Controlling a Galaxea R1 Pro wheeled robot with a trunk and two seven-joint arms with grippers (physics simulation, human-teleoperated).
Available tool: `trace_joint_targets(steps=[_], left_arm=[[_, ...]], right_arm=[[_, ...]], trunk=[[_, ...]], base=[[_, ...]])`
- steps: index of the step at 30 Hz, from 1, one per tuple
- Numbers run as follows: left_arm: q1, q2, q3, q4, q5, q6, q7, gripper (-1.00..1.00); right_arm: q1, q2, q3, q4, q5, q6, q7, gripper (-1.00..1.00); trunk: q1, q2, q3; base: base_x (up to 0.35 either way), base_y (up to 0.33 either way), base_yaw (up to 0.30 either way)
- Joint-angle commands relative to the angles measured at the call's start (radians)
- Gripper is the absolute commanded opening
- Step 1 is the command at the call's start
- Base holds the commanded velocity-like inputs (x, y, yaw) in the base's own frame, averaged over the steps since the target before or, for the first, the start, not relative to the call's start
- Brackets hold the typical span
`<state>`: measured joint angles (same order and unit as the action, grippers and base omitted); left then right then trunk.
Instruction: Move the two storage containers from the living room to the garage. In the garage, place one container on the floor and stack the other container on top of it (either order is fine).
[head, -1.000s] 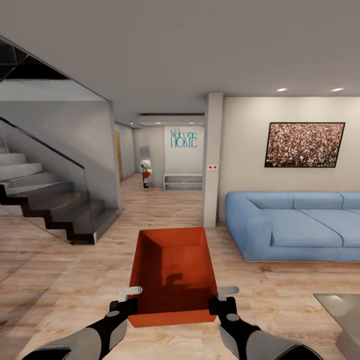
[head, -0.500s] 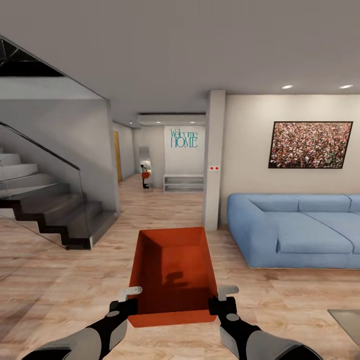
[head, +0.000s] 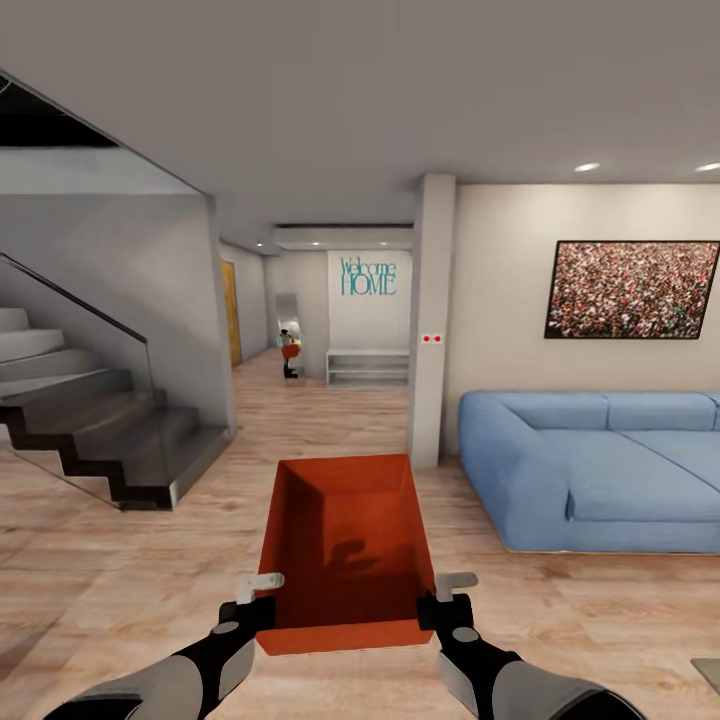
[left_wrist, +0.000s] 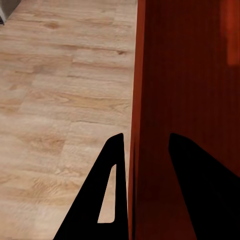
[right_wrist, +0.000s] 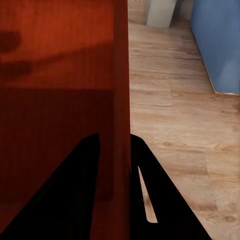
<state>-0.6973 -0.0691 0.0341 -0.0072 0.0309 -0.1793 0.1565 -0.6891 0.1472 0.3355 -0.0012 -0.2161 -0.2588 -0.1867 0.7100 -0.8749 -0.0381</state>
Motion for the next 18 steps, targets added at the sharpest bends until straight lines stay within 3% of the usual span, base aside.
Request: trace_joint_targets(steps=[1, 9, 18], left_arm=[[-0.001, 0.0, -0.002, 0.001, 0.015, -0.006, 0.0, -1.0], [-0.001, 0.0, -0.002, 0.001, 0.015, -0.006, -0.001, -1.0], [-0.001, 0.0, -0.002, 0.001, 0.015, -0.006, -0.002, -1.0]], right_arm=[[-0.001, 0.002, -0.039, -0.022, 0.007, 0.001, 0.01, -1.0], [-0.001, 0.001, -0.039, -0.022, 0.006, 0.001, 0.009, -1.0], [-0.001, 0.002, -0.039, -0.022, 0.007, 0.0, 0.009, -1.0]], trunk=[[0.001, -0.001, -0.002], [0.001, -0.001, -0.002], [0.001, -0.001, -0.002]], base=[[0.323, 0.0, 0.0], [0.323, 0.0, 0.022], [0.323, 0.0, 0.27]])
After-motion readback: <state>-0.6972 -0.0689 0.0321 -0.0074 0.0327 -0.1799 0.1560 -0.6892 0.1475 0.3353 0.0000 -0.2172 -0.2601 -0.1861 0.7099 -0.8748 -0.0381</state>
